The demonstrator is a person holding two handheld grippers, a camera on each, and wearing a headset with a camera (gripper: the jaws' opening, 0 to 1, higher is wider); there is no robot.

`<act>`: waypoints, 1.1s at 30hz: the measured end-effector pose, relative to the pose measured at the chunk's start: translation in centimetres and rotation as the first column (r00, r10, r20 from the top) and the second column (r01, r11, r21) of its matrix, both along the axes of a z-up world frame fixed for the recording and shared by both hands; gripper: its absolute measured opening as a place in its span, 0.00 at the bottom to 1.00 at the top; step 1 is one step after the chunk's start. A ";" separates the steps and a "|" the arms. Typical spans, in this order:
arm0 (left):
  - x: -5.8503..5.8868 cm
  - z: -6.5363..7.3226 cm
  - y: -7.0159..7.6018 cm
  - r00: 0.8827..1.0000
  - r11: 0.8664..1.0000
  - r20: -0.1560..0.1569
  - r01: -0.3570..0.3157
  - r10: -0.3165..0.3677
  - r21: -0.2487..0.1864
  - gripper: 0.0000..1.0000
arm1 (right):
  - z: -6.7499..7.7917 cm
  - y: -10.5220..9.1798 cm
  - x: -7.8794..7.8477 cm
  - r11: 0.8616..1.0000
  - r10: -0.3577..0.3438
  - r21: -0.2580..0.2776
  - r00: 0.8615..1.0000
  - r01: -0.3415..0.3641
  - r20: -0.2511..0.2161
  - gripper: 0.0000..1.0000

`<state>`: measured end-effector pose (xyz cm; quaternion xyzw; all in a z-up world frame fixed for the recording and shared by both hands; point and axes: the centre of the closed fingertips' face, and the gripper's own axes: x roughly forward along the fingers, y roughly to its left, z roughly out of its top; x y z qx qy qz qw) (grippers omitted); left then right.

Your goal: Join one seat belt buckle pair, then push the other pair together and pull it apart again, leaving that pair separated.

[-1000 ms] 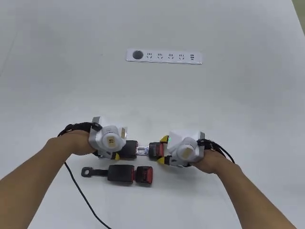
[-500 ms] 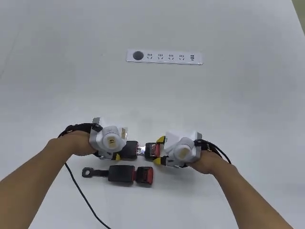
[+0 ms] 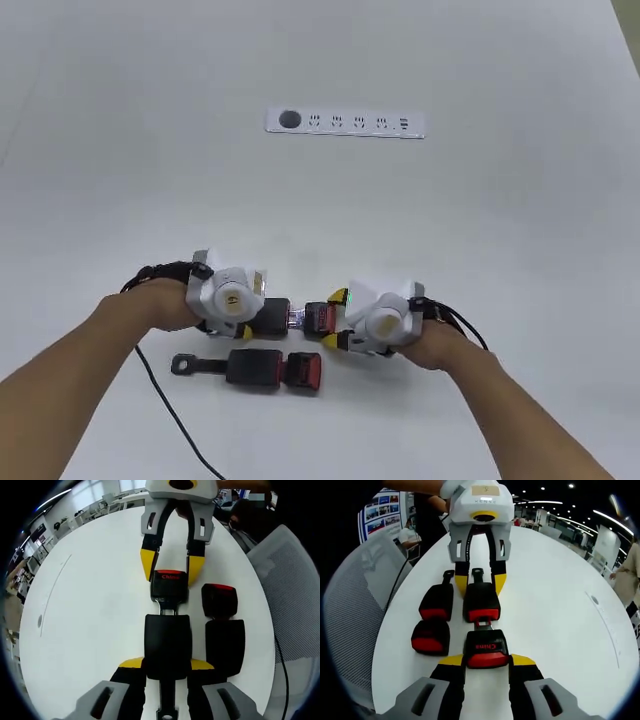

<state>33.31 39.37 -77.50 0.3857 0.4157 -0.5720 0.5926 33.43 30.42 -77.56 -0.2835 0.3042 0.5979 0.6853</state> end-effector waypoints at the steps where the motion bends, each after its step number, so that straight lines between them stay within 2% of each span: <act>1: 0.0 -0.1 0.0 1.000 1.000 0.000 0.001 -0.001 0.000 0.32 | 0.0 0.0 0.0 1.000 0.000 0.000 1.000 0.000 0.000 0.30; 12: 0.2 -0.3 0.2 1.000 1.000 0.000 0.003 -0.003 0.002 0.32 | 0.1 0.3 -0.1 0.999 -0.013 0.034 1.000 0.013 -0.003 0.29; 20: 0.2 -0.3 0.3 1.000 1.000 -0.003 0.003 -0.003 -0.001 0.32 | 0.0 0.4 -0.2 0.999 -0.027 0.031 1.000 0.027 -0.008 0.29; 26: 0.2 -0.3 0.1 1.000 1.000 -0.003 0.011 -0.011 0.003 0.32 | 0.2 1.6 -0.2 0.998 -0.034 0.049 0.999 0.034 -0.014 0.29; 33: 0.2 -0.4 0.2 1.000 1.000 -0.005 0.011 -0.011 0.001 0.32 | 0.0 1.9 0.2 0.998 -0.035 0.044 0.999 0.036 -0.016 0.28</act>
